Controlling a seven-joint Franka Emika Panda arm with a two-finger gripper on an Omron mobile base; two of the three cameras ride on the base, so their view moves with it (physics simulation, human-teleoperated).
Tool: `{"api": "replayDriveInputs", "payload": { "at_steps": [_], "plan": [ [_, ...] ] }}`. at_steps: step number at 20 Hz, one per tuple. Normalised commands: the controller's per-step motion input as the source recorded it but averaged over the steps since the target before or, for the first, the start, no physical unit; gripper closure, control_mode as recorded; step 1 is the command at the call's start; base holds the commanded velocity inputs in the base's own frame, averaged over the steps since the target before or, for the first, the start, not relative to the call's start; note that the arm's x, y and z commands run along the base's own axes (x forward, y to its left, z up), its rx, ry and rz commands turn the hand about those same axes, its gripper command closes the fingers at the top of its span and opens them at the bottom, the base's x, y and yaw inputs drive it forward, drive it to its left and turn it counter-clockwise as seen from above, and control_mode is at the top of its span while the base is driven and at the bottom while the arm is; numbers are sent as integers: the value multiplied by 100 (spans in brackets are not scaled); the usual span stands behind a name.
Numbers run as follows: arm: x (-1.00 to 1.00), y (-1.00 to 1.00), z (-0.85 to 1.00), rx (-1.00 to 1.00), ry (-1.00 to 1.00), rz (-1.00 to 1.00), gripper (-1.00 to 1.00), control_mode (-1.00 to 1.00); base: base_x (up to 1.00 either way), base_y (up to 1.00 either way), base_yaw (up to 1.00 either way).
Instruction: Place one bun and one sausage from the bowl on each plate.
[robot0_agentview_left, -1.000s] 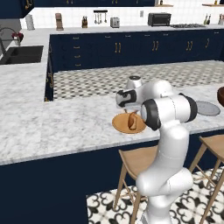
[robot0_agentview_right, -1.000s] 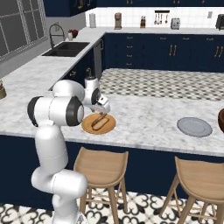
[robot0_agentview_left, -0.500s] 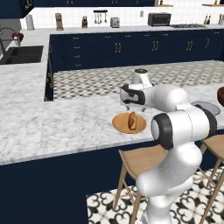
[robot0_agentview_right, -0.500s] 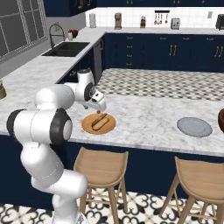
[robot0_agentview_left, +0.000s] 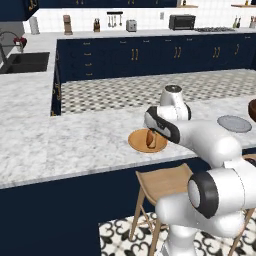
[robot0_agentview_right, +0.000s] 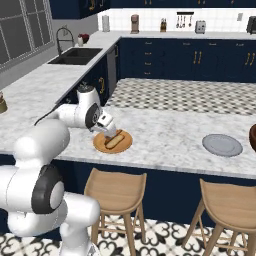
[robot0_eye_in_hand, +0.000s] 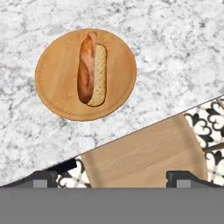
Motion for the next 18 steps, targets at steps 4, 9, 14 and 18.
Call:
{"api": "replayDriveInputs", "payload": {
  "at_steps": [4,9,14,18],
  "plan": [
    [-90,-5,0,0,-16,0,-100,-100,0,0,0],
    [-27,0,1,0,-11,14,-100,-100,0,0,0],
    [-1,0,0,0,-3,0,-100,100,-40,-34,1],
    [0,0,0,0,0,0,-100,100,-57,-100,0]
  ]
}}
